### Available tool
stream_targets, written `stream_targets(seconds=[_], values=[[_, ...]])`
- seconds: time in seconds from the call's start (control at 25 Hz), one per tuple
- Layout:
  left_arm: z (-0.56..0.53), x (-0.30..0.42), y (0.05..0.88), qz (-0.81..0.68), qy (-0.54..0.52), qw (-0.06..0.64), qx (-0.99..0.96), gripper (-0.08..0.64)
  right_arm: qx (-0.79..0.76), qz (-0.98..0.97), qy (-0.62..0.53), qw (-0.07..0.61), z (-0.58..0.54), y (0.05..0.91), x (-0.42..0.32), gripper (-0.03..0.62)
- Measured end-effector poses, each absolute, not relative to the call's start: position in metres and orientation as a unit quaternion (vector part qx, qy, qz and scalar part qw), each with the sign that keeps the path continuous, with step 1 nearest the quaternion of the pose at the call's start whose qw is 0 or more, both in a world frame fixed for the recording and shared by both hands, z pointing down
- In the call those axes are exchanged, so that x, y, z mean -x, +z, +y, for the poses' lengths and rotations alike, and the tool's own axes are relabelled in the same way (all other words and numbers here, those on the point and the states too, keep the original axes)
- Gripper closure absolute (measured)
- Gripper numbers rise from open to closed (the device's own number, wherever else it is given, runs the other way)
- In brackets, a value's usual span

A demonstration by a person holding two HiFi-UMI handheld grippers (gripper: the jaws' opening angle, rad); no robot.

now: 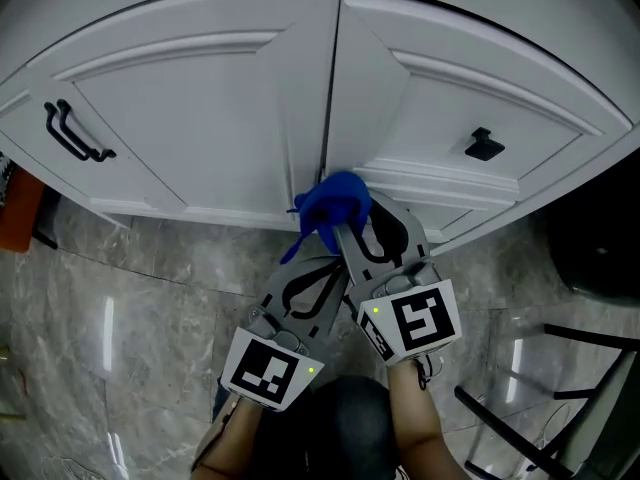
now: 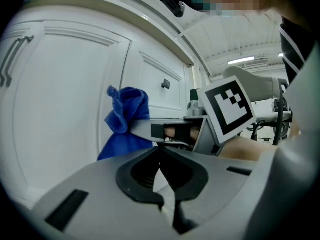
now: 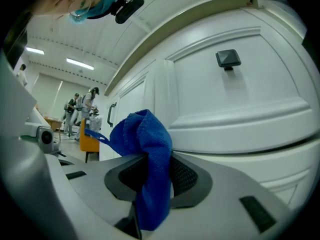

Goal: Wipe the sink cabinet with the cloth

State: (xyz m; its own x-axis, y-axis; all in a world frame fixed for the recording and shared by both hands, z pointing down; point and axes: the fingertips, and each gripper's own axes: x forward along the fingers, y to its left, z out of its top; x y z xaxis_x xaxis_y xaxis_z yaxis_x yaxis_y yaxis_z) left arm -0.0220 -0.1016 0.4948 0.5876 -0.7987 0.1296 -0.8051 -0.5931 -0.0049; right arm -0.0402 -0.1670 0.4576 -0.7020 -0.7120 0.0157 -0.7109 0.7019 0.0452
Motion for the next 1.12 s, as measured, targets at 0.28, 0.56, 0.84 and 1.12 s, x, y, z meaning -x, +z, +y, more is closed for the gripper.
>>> stream_targets(seconds=[0.28,0.56,0.84,1.12], values=[[-0.102,0.023,0.493,-0.461,0.043,0.040,-0.885,0.555,-0.395,-0.917,-0.037,0.033,-0.167,0.458,0.039,0.471],[-0.098,0.012,0.490,-0.443,0.048,0.020,-0.895,0.555,-0.424,-0.904,-0.037,0.030,-0.170,0.459,0.022,0.471],[-0.095,0.000,0.489,-0.422,0.052,0.007,-0.905,0.555,-0.451,-0.891,-0.038,0.032,-0.173,0.461,0.003,0.471],[-0.093,-0.005,0.489,-0.410,0.057,0.003,-0.911,0.555,-0.465,-0.884,-0.040,0.032,-0.174,0.460,-0.006,0.471]])
